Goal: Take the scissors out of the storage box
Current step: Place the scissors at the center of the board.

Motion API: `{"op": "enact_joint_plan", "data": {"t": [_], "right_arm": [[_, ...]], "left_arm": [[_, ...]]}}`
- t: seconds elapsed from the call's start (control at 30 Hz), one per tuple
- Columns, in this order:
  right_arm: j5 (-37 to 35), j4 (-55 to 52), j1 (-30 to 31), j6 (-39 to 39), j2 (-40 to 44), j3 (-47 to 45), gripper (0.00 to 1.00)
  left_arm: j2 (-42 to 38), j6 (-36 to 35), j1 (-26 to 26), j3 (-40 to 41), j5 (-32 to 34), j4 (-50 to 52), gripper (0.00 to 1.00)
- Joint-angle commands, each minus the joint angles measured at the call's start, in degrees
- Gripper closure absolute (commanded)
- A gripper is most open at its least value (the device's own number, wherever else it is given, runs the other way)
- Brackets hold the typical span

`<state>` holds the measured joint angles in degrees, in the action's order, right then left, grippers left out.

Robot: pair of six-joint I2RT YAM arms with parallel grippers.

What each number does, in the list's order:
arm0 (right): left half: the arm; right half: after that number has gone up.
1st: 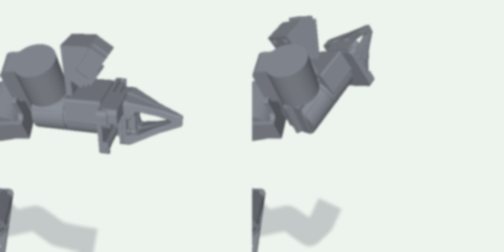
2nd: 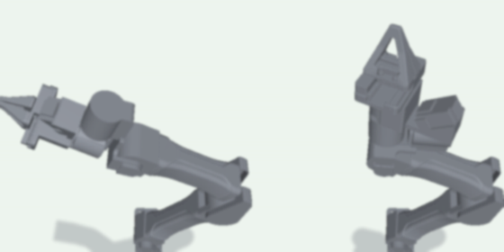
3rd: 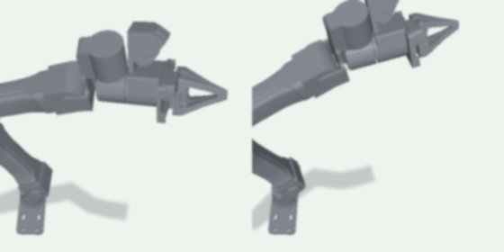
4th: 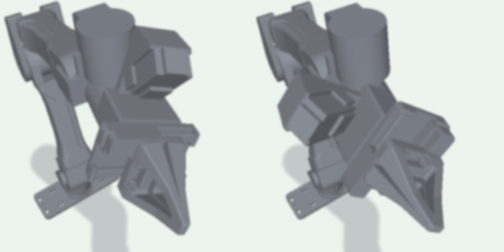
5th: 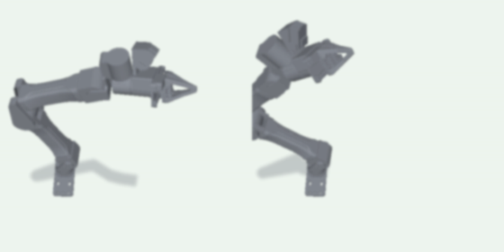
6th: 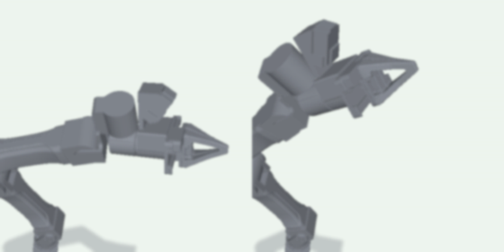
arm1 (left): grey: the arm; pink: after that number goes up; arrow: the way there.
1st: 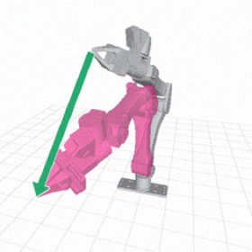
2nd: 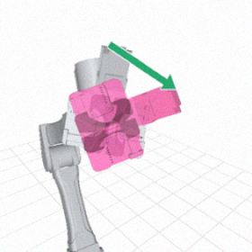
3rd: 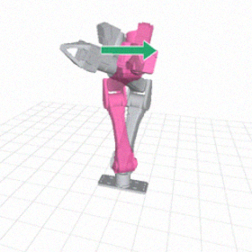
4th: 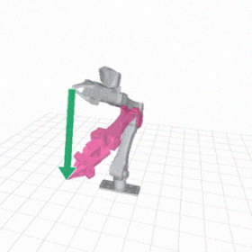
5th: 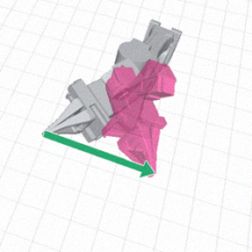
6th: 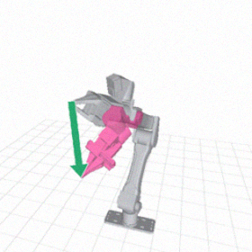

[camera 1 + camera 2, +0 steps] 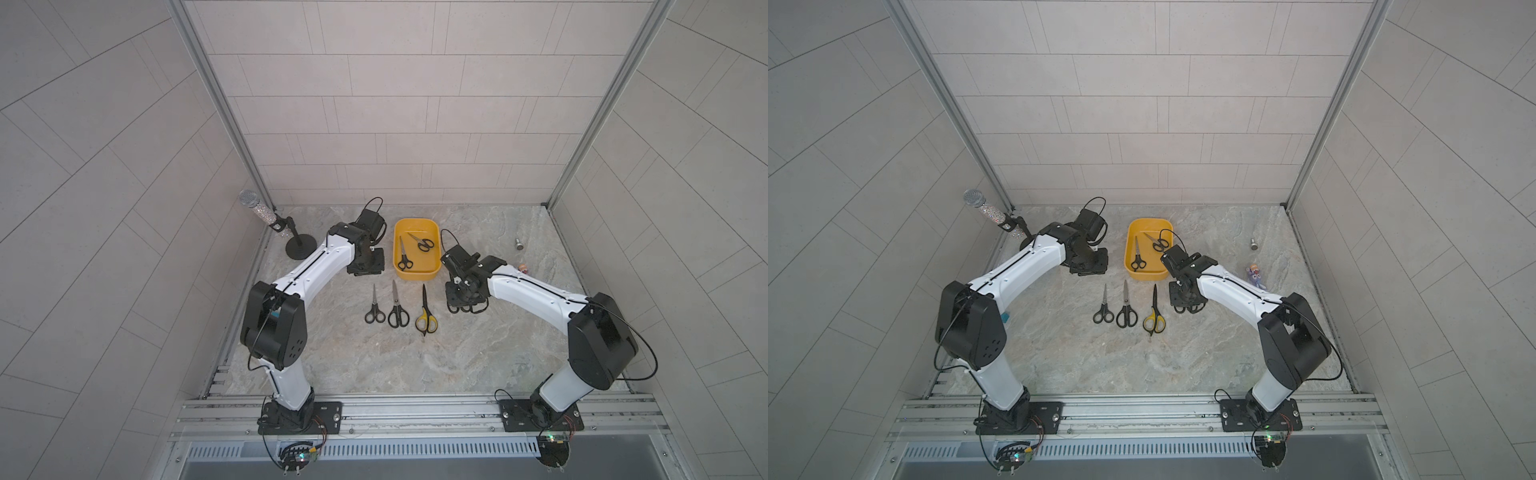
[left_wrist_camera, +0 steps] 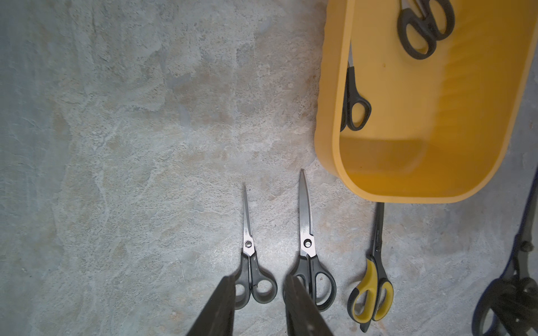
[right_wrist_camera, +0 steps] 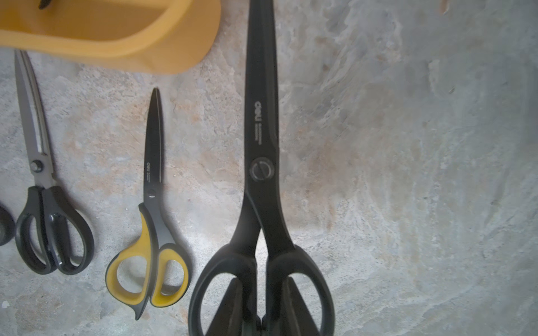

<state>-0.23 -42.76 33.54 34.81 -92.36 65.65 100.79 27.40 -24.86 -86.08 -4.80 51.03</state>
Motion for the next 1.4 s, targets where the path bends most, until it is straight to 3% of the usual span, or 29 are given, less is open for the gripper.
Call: {"op": "enact_joint_plan", "data": {"t": [0.0,0.63,1.37], "right_arm": [[0.13,1.53,0.95,1.63,-1.15,-1.88,1.00],[1.35,5.24,1.45,0.83,-6.08,-4.06,1.00],[3.30,7.62,2.36,6.25,-8.49,-6.43,1.00]], "left_arm": [[-1.65,-0.42,-0.34,0.32,1.01,1.66,0.65],[1.27,-1.48,-0.37,-3.37,1.20,2.68,0.65],[1.98,-1.56,-0.37,-2.67,1.54,1.91,0.65]]}}
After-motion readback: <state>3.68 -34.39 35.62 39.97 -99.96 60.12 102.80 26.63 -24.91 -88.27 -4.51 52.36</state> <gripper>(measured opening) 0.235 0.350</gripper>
